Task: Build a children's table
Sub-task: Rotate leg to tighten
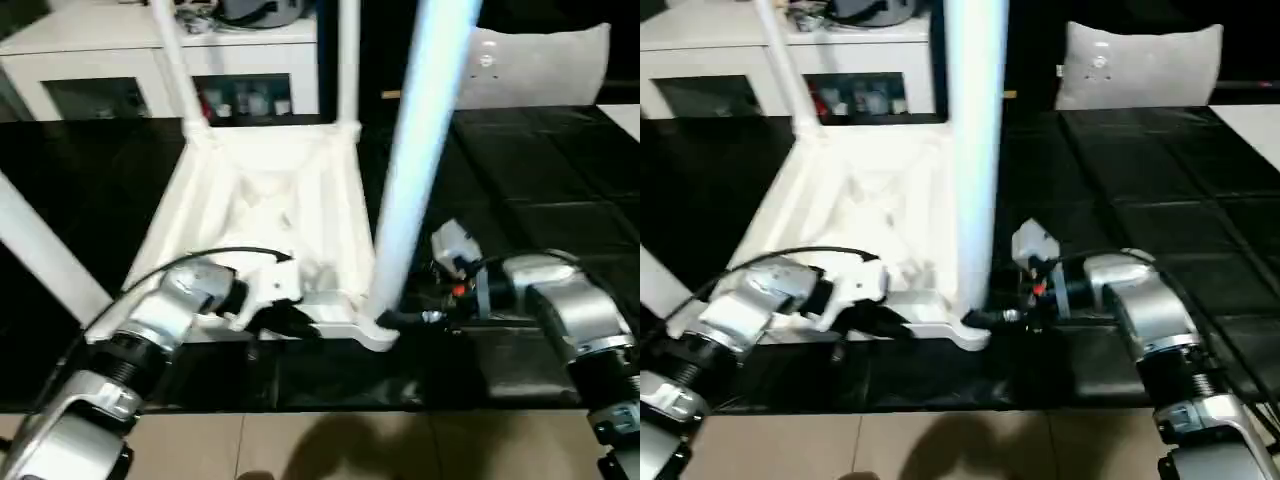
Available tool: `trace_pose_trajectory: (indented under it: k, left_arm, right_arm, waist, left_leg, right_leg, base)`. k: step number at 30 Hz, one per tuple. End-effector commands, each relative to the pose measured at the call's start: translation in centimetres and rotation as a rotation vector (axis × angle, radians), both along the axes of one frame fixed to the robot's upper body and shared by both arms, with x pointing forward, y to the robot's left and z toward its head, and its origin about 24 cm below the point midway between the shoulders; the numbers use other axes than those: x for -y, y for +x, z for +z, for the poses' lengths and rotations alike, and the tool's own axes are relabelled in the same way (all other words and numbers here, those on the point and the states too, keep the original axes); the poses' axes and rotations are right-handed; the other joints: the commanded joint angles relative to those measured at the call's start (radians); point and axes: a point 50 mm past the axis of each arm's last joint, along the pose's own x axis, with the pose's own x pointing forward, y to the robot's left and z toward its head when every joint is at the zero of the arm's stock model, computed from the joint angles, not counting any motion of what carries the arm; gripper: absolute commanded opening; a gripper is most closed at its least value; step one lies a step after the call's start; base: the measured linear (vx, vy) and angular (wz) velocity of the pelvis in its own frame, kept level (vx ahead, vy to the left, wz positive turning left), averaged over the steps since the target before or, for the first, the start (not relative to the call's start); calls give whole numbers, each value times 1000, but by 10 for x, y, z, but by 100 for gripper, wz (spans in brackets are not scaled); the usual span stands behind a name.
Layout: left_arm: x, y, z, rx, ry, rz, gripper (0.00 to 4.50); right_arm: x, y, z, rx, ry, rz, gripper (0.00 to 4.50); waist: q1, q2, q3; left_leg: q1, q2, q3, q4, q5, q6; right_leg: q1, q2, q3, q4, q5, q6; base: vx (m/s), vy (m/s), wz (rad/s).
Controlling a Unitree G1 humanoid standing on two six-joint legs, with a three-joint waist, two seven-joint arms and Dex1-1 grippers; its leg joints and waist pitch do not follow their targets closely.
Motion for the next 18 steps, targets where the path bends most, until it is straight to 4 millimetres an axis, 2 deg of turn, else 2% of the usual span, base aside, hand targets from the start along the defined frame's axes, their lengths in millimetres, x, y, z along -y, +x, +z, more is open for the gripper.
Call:
trace_pose_trajectory:
  k: [1, 2, 9, 10, 13, 15, 18]
  left_arm:
    - [13, -1, 9, 38, -24, -63, 0]
    - [13, -1, 9, 38, -24, -63, 0]
    - [1, 0, 8, 40, -5, -34, 0]
    - [0, 0, 7, 36, -4, -27, 0]
    - [1, 2, 6, 32, -18, -5, 0]
    - [5, 6, 5, 30, -37, 38, 0]
    - [10, 11, 5, 21, -35, 112, 0]
  right_arm:
    - [-6, 1, 1, 7, 8, 42, 262]
    - [-6, 1, 1, 7, 8, 42, 247]
    - [-7, -1, 2, -41, 39, 86, 209]
    - [-7, -3, 0, -53, 33, 91, 207]
    - [-7, -6, -2, -72, 46, 95, 205]
    - [-10, -8, -3, -77, 86, 64, 204]
    - [-18, -2, -7, -60, 112, -103, 204]
  waist:
    - [1, -22, -81]
    - [2, -18, -81]
    - [5, -13, -79]
    - [5, -18, -80]
    - [6, -19, -80]
    - [8, -33, -79]
    - [13, -33, -74]
  left_leg:
    - [-12, 27, 10, -65, -38, 99]
    - [-12, 27, 10, -65, -40, 99]
    - [-10, 29, 9, -65, -51, 95]
    - [-11, 29, 10, -65, -42, 96]
    - [-11, 28, 10, -65, -35, 97]
    - [-11, 28, 13, -65, -26, 101]
    - [-13, 26, 12, -67, -37, 86]
  right_leg:
    - [87, -42, 53, -49, -235, -178]
    - [86, -44, 53, -48, -247, -178]
    - [82, -42, 54, -53, -285, -162]
    - [84, -42, 54, -50, -276, -162]
    - [83, -42, 55, -50, -283, -158]
    - [83, -41, 56, -53, -297, -146]
    - [81, -44, 55, -58, -353, -123]
  base:
    - [0, 0, 0]
    - [0, 0, 0]
    - [0, 0, 0]
    - [0, 0, 0]
    - [0, 0, 0]
    - [0, 0, 0]
    - [0, 0, 0]
